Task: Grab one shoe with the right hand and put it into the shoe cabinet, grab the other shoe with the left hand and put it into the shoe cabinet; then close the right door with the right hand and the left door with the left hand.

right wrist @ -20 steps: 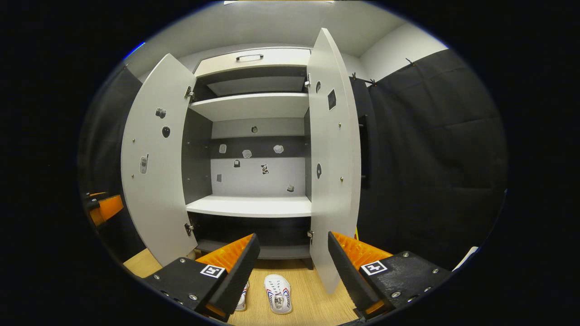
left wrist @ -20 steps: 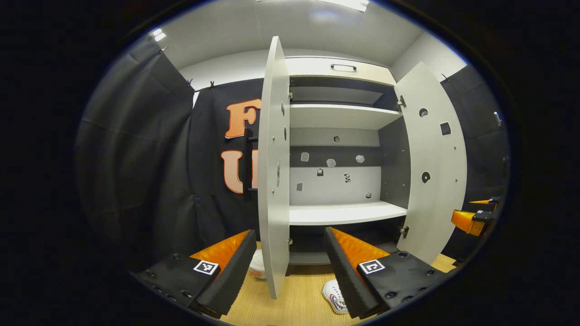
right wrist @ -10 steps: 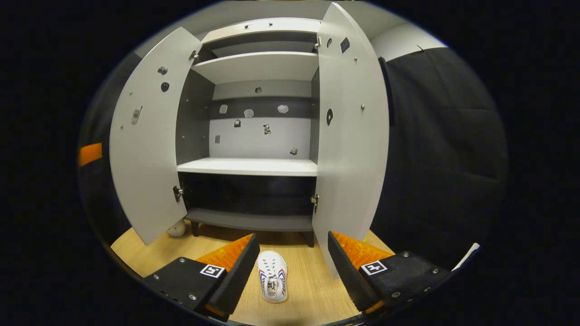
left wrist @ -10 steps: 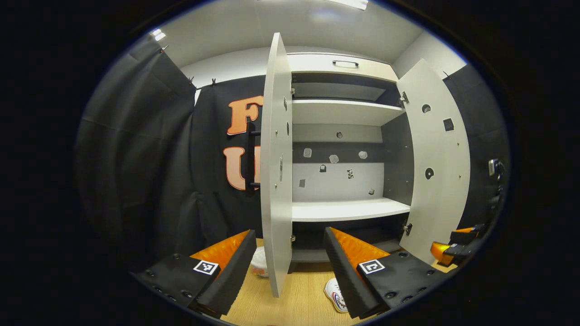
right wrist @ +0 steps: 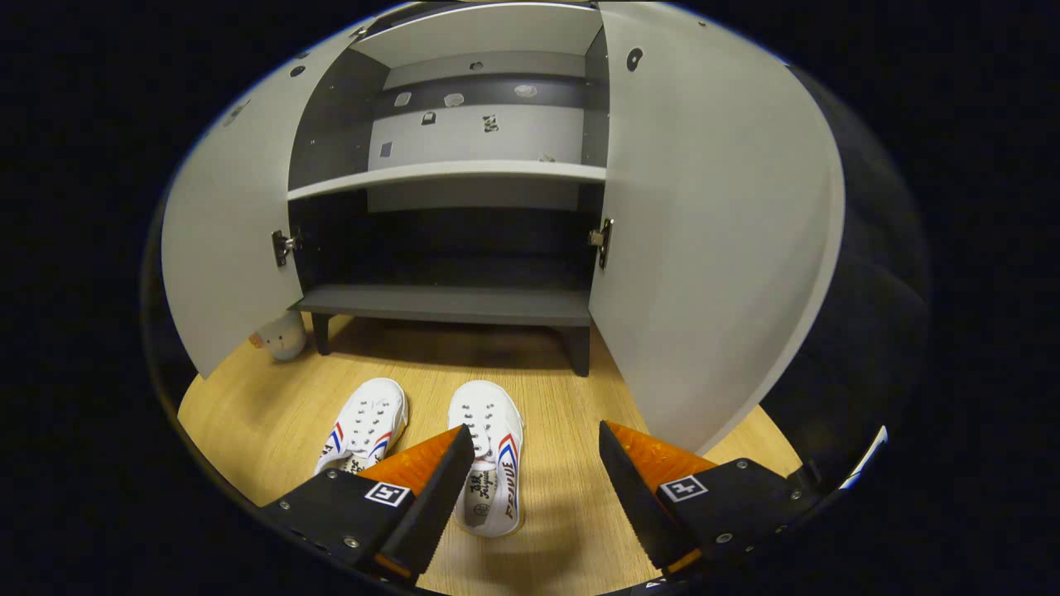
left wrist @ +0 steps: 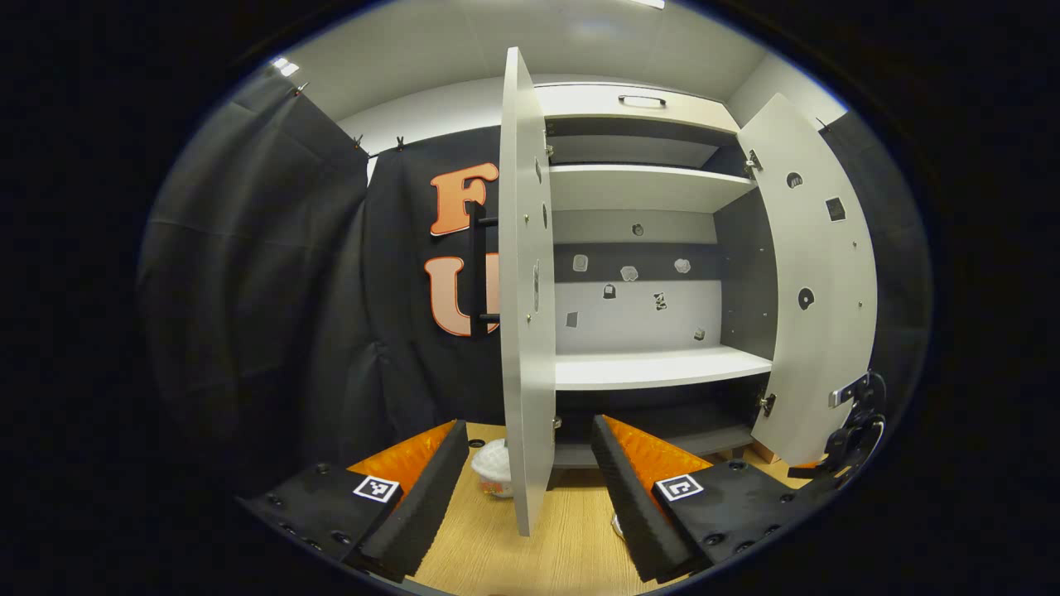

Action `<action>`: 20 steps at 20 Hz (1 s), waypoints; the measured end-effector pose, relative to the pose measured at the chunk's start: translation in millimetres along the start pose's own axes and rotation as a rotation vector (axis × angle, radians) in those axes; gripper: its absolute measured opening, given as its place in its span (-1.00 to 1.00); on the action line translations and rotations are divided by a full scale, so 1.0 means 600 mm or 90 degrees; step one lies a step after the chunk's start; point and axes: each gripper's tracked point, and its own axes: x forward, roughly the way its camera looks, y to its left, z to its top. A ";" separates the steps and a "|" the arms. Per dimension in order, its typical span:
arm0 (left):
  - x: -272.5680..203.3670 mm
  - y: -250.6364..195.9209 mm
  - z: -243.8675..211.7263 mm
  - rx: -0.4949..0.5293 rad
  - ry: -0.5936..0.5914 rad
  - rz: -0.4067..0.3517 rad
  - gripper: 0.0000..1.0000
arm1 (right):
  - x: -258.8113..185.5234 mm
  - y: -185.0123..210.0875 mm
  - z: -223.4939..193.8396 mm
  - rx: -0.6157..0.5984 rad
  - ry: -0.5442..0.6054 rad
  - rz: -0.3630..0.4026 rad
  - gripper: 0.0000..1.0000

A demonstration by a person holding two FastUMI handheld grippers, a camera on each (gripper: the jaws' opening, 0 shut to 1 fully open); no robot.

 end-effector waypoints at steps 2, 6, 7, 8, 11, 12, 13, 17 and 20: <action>0.001 0.007 -0.007 -0.002 0.008 0.008 0.94 | 0.027 0.008 -0.036 0.001 0.038 0.011 0.84; -0.001 0.018 -0.021 0.008 0.021 0.026 0.94 | 0.069 0.023 -0.087 0.023 0.097 0.027 0.37; -0.003 0.021 -0.026 0.010 0.024 0.028 0.94 | 0.076 0.027 -0.097 0.029 0.111 0.031 0.27; -0.004 0.023 -0.030 0.011 0.028 0.030 0.94 | 0.080 0.031 -0.104 0.028 0.122 0.037 -0.05; -0.005 0.028 -0.040 0.015 0.039 0.035 0.94 | 0.096 0.036 -0.125 0.009 0.148 0.039 -0.12; -0.006 0.030 -0.043 0.016 0.042 0.036 0.94 | 0.102 0.037 -0.129 0.016 0.155 0.037 -0.21; -0.006 0.031 -0.047 0.016 0.045 0.037 0.94 | 0.107 0.040 -0.133 0.032 0.166 0.038 -0.29; -0.007 0.031 -0.055 0.018 0.052 0.033 0.93 | 0.121 0.038 -0.144 0.037 0.170 0.014 -0.74; -0.005 0.029 -0.056 0.019 0.051 0.028 0.93 | 0.105 0.035 -0.120 0.031 0.167 -0.001 -1.00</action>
